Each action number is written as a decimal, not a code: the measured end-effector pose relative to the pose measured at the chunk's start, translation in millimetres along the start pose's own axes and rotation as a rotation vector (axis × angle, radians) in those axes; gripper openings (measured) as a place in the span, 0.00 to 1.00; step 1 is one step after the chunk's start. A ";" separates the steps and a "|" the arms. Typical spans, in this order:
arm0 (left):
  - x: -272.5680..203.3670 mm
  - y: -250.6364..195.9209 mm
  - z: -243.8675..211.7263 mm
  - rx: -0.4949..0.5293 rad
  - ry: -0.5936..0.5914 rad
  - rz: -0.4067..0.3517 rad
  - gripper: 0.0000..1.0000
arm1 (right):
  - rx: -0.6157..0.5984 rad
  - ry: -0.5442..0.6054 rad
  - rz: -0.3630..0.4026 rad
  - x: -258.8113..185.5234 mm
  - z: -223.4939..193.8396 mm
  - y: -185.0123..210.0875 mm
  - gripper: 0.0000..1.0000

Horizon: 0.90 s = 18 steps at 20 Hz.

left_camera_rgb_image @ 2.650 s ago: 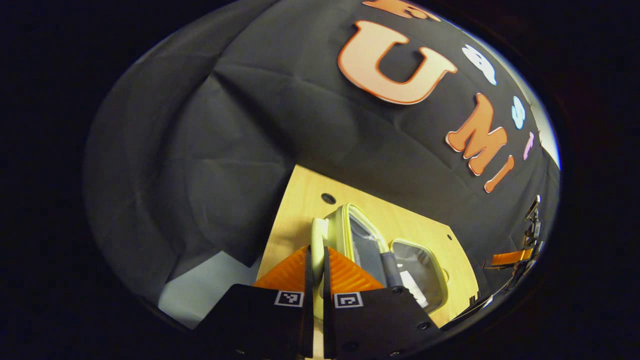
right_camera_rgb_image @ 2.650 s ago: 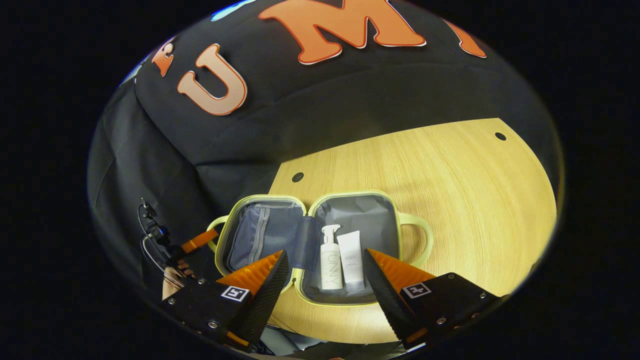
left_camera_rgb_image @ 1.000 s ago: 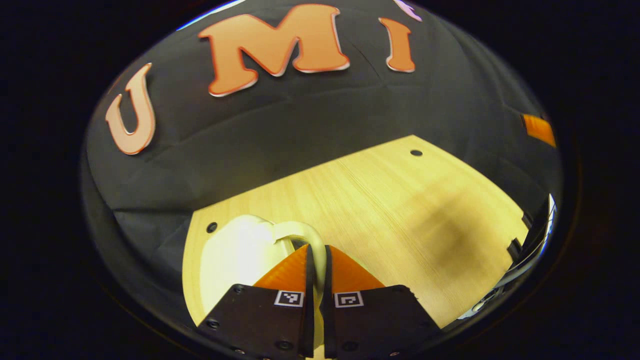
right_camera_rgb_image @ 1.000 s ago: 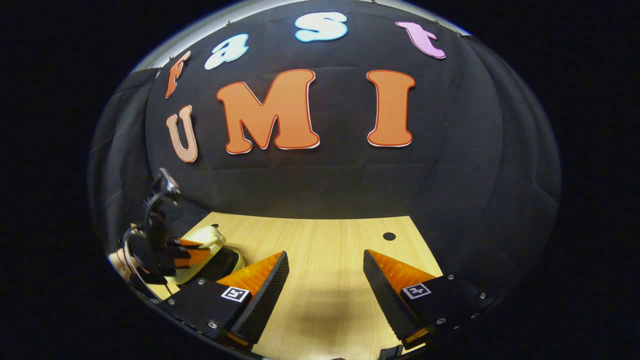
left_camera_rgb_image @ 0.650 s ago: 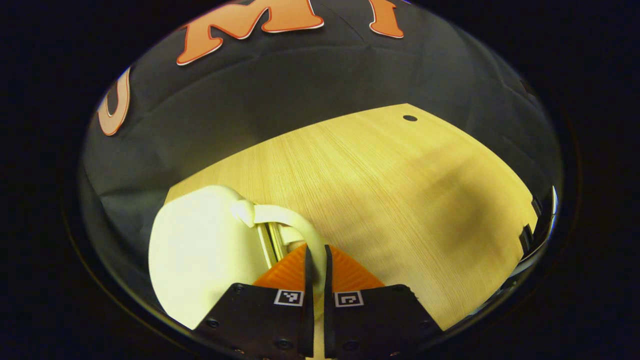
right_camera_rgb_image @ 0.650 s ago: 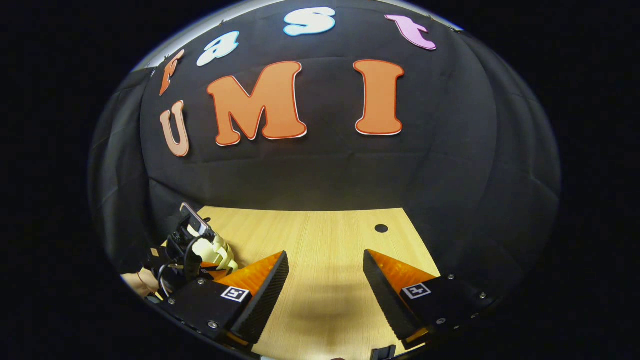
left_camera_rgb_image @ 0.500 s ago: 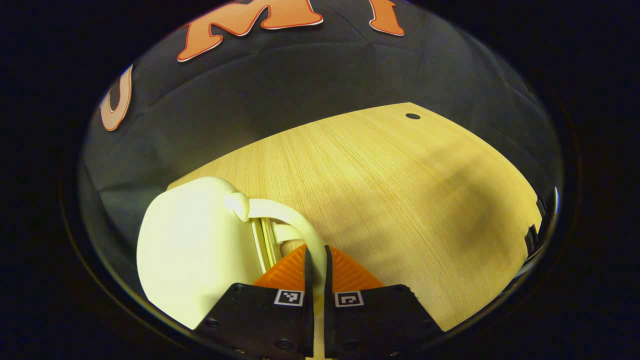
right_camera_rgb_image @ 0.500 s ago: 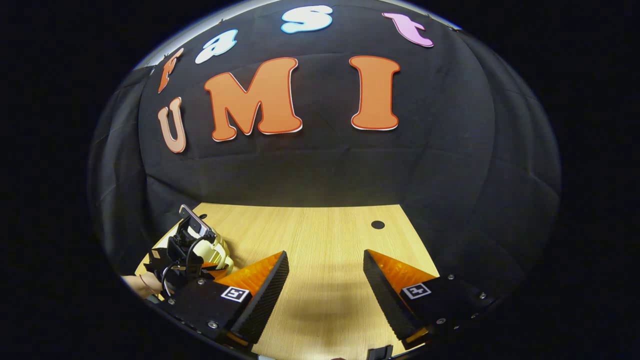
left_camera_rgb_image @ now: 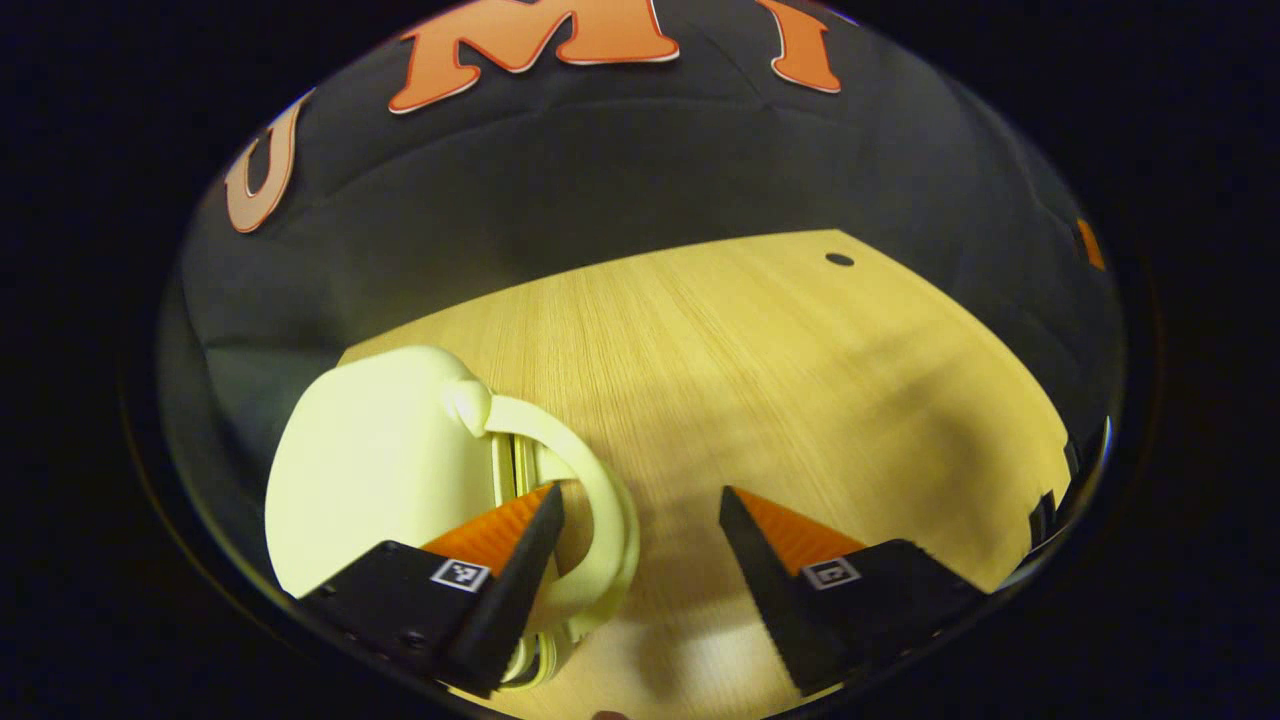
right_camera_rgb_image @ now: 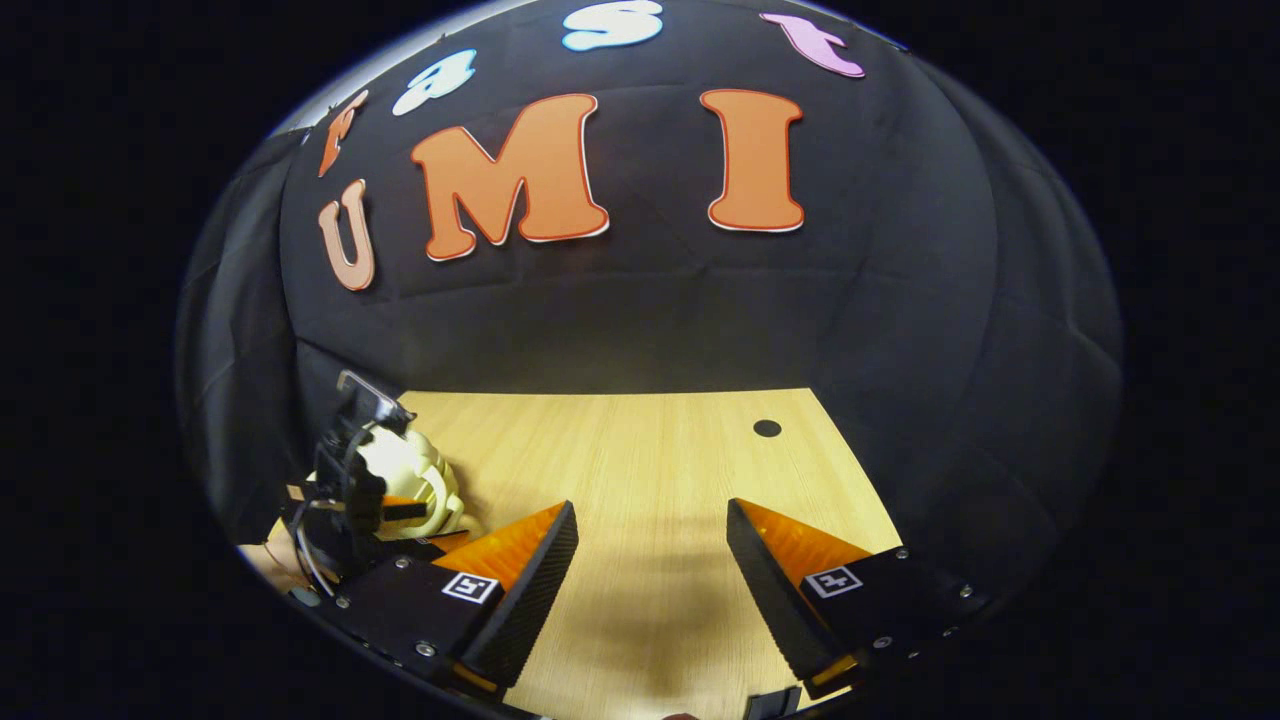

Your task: First open the suitcase, pack the skin care products into it, and then close the suitcase.

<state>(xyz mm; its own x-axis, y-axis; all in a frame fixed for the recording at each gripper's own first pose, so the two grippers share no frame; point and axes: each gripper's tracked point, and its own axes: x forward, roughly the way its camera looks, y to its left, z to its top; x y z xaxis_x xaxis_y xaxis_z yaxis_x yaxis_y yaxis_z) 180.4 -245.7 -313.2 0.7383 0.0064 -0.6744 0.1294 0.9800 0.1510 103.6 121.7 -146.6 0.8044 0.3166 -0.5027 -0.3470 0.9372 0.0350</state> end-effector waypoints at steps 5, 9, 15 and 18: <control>-54.2 7.4 74.8 -0.022 -0.197 0.038 1.00 | 0.033 -0.029 -0.021 -0.9 4.9 14.1 0.95; -133.3 28.7 137.3 -0.119 -0.373 0.061 1.00 | 0.034 -0.109 -0.045 -19.4 29.3 29.6 0.96; -242.5 32.3 155.0 -0.153 -0.625 0.169 0.99 | -0.013 -0.271 -0.053 -55.9 78.1 68.4 0.95; -235.6 36.4 162.1 -0.153 -0.644 0.166 0.99 | -0.040 -0.343 -0.083 -68.4 97.1 81.3 0.95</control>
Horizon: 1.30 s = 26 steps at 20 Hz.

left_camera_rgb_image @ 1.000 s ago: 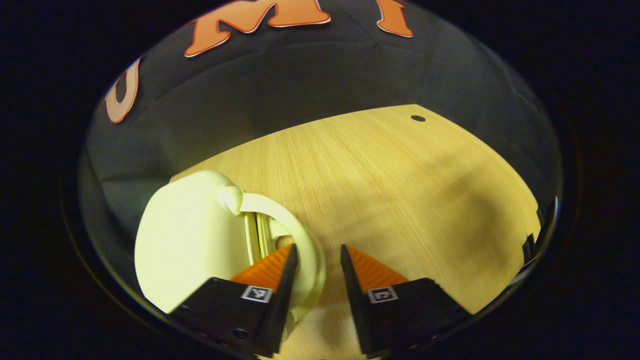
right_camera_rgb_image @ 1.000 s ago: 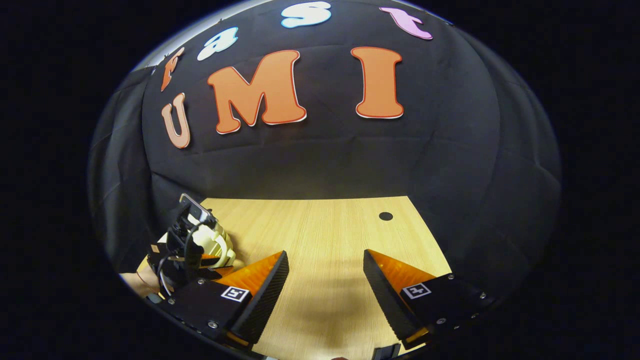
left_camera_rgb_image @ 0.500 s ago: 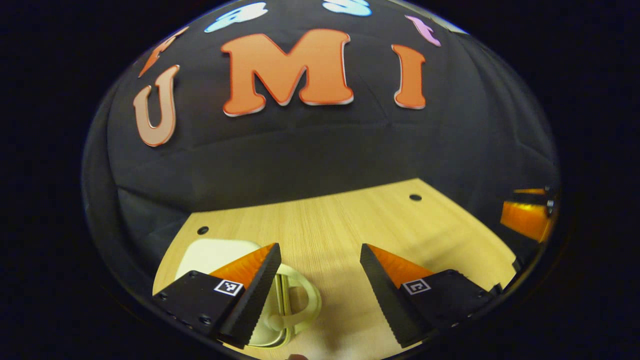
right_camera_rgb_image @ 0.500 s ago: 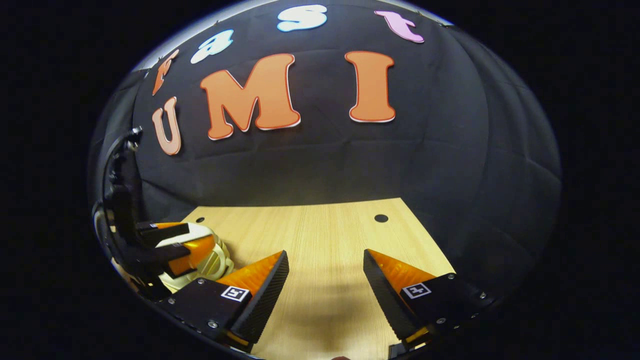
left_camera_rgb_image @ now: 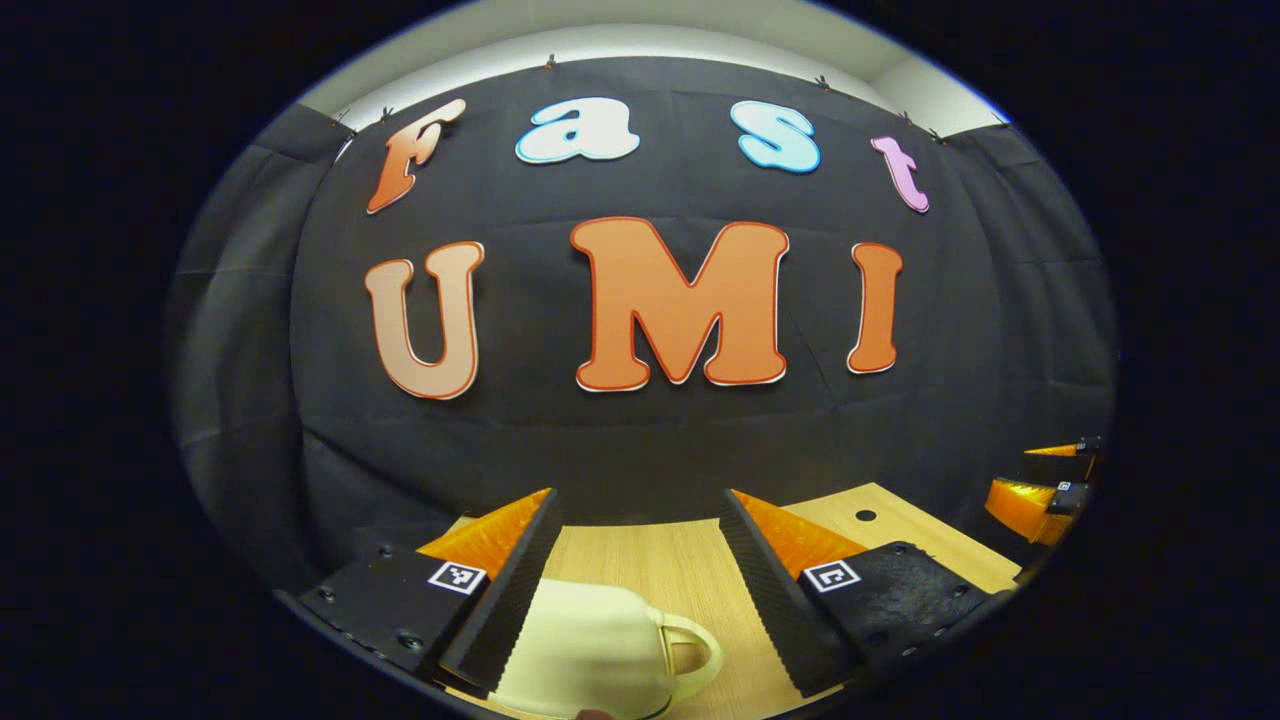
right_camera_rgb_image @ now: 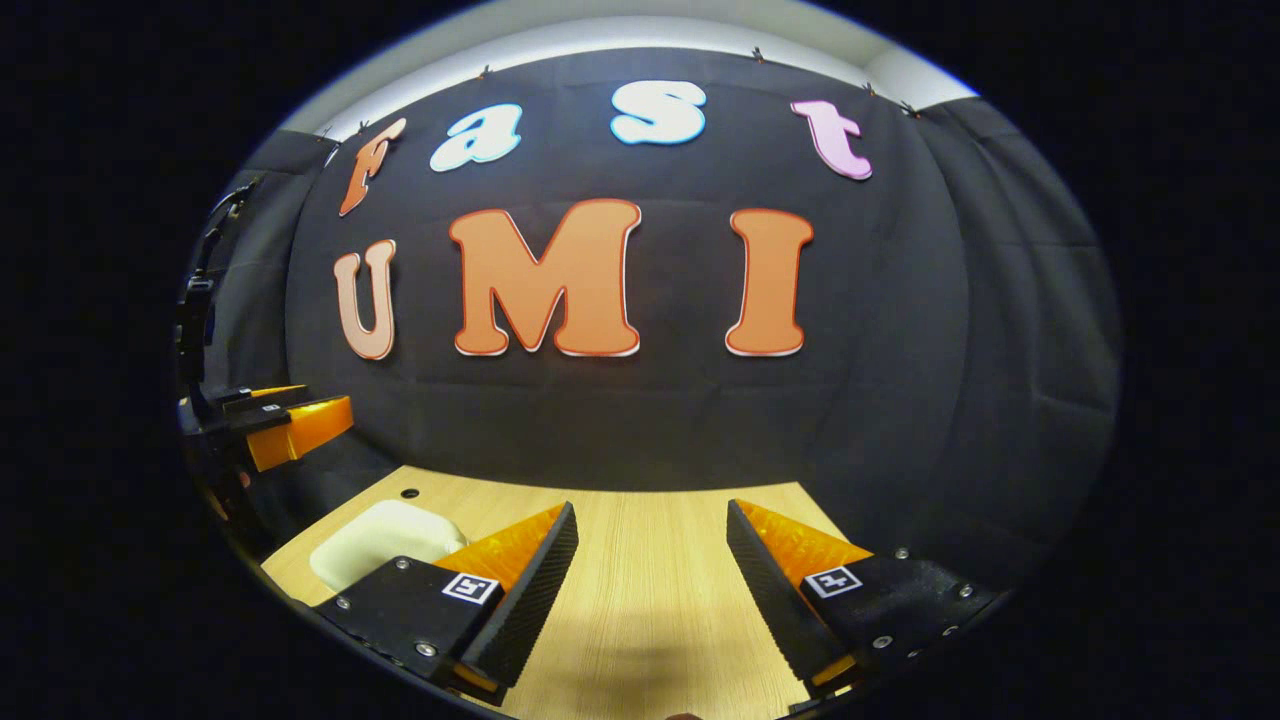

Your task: First open the suitcase, pack the skin care products into it, and then close the suitcase.

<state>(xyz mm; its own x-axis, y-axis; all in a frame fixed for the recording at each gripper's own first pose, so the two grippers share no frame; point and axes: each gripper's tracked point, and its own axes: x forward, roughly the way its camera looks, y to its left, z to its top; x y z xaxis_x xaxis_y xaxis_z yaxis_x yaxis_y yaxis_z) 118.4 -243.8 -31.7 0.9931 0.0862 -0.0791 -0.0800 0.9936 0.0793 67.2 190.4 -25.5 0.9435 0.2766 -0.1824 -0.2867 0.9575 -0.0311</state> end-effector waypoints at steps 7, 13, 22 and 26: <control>2.6 23.3 12.5 -0.062 -0.080 0.078 0.99 | -0.013 -0.053 -0.047 -27.4 1.2 15.5 1.00; 2.0 17.0 5.5 -0.084 -0.044 0.057 0.98 | 0.002 -0.032 -0.061 -28.7 -9.7 8.1 0.95; 2.4 15.7 2.9 -0.120 -0.040 0.129 0.98 | -0.003 -0.036 -0.014 -6.9 1.4 -27.4 0.95; 3.6 2.9 -1.8 -0.145 -0.024 0.118 0.98 | -0.012 -0.031 -0.026 -1.8 5.1 -58.3 0.95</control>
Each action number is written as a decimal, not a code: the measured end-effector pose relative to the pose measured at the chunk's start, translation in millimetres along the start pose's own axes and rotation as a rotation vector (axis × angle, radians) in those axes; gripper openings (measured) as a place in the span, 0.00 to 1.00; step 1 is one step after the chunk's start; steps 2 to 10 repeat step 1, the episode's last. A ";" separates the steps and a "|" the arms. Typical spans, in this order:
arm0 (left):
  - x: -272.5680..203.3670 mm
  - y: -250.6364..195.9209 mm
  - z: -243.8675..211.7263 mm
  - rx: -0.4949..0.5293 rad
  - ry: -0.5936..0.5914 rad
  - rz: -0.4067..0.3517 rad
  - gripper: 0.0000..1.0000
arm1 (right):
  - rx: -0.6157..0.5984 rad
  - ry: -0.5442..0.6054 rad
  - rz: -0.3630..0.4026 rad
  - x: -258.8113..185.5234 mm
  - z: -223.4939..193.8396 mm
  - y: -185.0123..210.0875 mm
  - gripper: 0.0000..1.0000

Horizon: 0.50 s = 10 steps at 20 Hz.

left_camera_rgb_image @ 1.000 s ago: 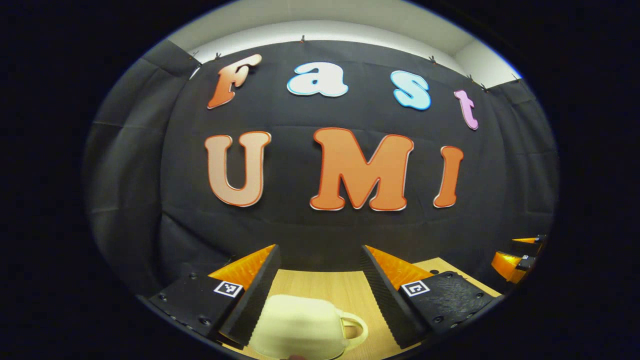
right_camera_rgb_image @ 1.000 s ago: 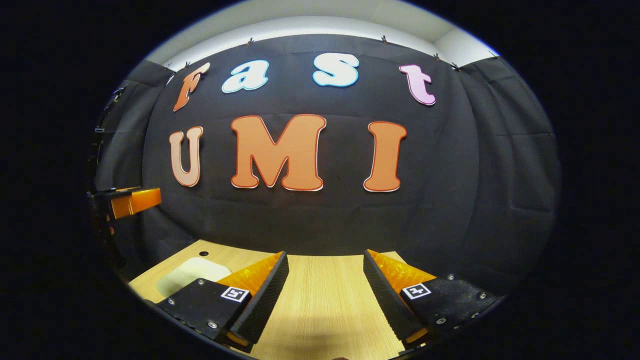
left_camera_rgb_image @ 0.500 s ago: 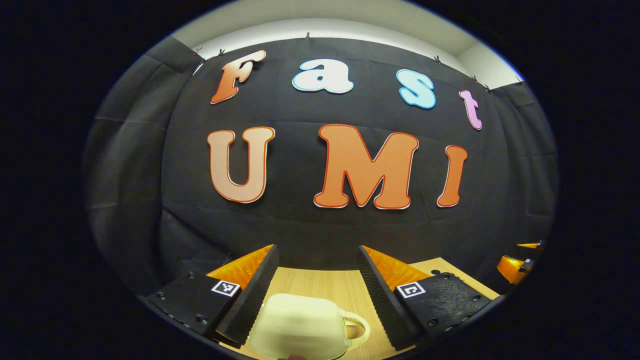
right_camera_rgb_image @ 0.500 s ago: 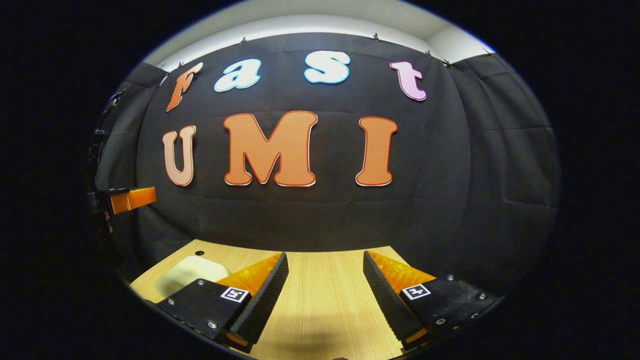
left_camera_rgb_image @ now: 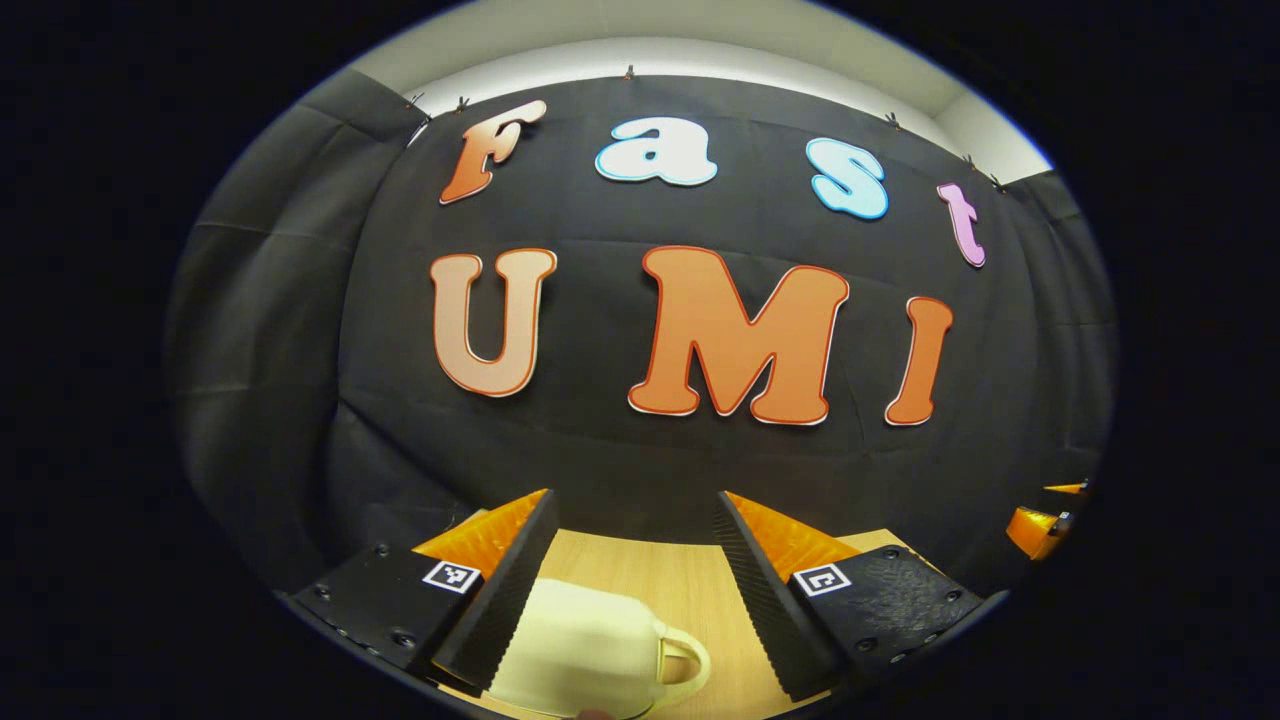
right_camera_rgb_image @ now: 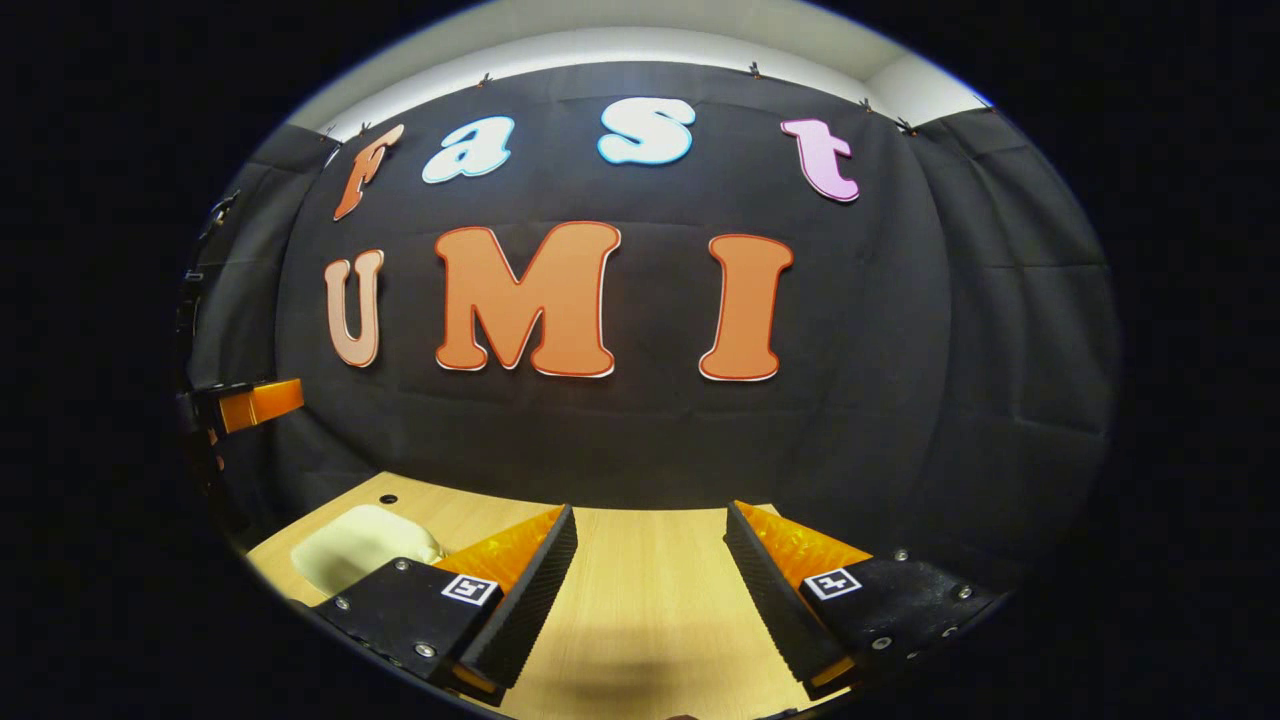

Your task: First open the suitcase, pack the skin care products into it, and then close the suitcase.

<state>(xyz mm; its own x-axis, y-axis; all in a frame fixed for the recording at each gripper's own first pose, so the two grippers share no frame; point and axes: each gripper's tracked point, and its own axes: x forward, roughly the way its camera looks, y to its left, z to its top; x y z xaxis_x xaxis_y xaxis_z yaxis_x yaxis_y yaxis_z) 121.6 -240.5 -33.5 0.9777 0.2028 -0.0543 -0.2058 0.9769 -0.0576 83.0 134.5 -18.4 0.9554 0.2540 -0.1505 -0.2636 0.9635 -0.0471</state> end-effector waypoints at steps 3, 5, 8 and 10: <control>-0.6 -1.9 -1.0 -0.002 0.007 -0.003 0.98 | 0.009 0.000 0.000 0.3 -1.1 -5.3 0.95; -0.6 -1.9 -1.0 -0.002 0.007 -0.003 0.98 | 0.009 0.000 0.000 0.3 -1.1 -5.3 0.95; -0.6 -1.9 -1.0 -0.002 0.007 -0.003 0.98 | 0.009 0.000 0.000 0.3 -1.1 -5.3 0.95; -0.6 -1.9 -1.0 -0.002 0.007 -0.003 0.98 | 0.009 0.000 0.000 0.3 -1.1 -5.3 0.95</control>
